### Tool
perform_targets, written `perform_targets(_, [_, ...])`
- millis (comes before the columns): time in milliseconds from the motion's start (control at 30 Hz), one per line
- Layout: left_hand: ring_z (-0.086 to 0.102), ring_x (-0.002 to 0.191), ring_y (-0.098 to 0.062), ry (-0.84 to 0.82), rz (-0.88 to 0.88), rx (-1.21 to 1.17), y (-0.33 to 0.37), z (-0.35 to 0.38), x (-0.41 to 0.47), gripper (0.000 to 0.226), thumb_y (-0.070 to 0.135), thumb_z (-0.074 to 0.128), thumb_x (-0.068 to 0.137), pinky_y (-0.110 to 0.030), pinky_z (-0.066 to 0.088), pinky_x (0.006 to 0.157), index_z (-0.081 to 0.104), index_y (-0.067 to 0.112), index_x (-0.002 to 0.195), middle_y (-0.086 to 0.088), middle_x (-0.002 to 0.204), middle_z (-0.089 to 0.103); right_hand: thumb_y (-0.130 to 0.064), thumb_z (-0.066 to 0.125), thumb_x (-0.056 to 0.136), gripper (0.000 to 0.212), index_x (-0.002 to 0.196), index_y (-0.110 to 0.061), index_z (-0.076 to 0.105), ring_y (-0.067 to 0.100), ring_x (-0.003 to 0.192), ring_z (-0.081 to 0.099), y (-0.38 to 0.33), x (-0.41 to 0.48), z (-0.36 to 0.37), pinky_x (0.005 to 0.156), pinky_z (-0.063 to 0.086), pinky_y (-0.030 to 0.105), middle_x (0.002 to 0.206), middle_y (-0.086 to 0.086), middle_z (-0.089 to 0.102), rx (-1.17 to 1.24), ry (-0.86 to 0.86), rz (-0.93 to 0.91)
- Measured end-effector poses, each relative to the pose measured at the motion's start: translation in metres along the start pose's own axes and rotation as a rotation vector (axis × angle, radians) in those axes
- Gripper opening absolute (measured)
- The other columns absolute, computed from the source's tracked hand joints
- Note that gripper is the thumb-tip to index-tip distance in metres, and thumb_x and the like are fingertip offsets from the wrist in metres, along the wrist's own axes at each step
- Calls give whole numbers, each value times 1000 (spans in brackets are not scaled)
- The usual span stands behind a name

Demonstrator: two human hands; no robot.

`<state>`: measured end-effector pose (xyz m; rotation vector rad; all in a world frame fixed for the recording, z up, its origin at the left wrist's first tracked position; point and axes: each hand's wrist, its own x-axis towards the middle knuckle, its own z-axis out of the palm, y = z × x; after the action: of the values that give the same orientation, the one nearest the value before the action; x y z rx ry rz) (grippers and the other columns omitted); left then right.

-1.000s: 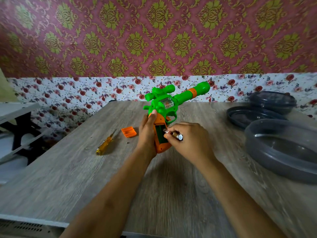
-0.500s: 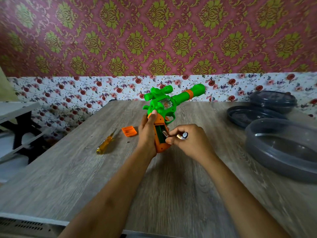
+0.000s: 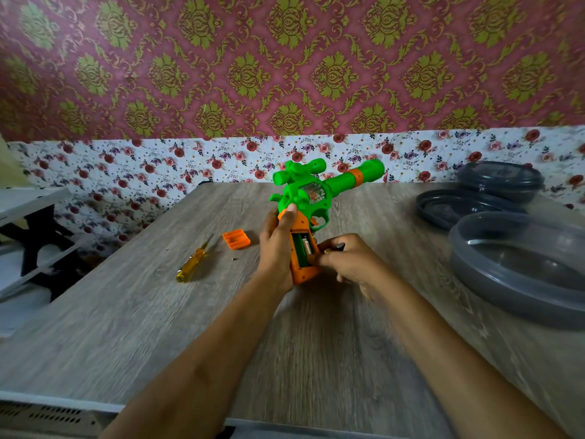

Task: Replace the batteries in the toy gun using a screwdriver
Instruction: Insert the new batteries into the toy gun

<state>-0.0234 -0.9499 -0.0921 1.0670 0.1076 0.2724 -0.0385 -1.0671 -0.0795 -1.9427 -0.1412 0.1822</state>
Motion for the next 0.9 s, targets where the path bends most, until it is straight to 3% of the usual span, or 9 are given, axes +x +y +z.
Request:
perform_targets(67, [62,75,-23,-13,-13,13,1,2,-1,31,31,57,92,-31,53,56,56,16,119,-14,102,63,-13,65,83,23,101,1,65,2,26,31,-1,0,-2,31,23,11,55,4,42,15,-15,28])
perform_targets(300, [58,65,-21,7,-57,-69,5,2,-4,23,30,55,93,-26,53,49,55,17,112,-12,90,61,-21,66,83,20,91,-4,68,12,41,38,-1,1,9,37,31,17,55,1,48,37,68,-28])
perform_targets(467, [60,68,-21,8,-52,-47,7,-1,-2,37,34,55,92,-27,52,50,52,14,124,-15,101,60,-22,66,84,17,92,-8,62,3,25,29,3,2,5,32,17,12,71,13,46,203,-49,13])
perform_targets(533, [59,66,-20,-10,-41,-38,8,0,-2,37,33,55,92,-27,52,51,51,14,123,-13,96,60,-20,64,84,14,89,-8,60,3,24,29,4,2,5,33,17,11,77,15,45,232,-60,36])
perform_targets(633, [58,60,-19,-34,-34,-37,7,1,-2,30,35,55,92,-29,52,54,53,17,117,-10,84,58,-15,62,81,11,73,-10,55,5,27,30,4,4,3,36,18,12,67,9,41,249,-53,55])
perform_targets(700, [58,63,-20,-34,-24,-48,7,0,-1,27,35,54,93,-29,52,55,54,18,114,-11,88,58,-12,61,80,14,68,-11,54,5,28,30,4,5,2,36,18,12,63,6,42,262,-60,54])
perform_targets(800, [58,66,-21,-22,-17,-49,7,0,-1,29,35,54,93,-28,52,53,54,17,116,-14,95,58,-8,62,82,3,79,-7,61,4,26,30,1,2,2,34,19,10,69,13,49,242,-74,28])
perform_targets(900, [58,67,-21,-13,11,-40,6,1,-2,25,32,54,93,-27,52,51,55,16,113,-14,96,57,-9,61,83,18,97,2,65,2,24,31,-1,0,4,33,20,9,68,12,46,155,-31,4])
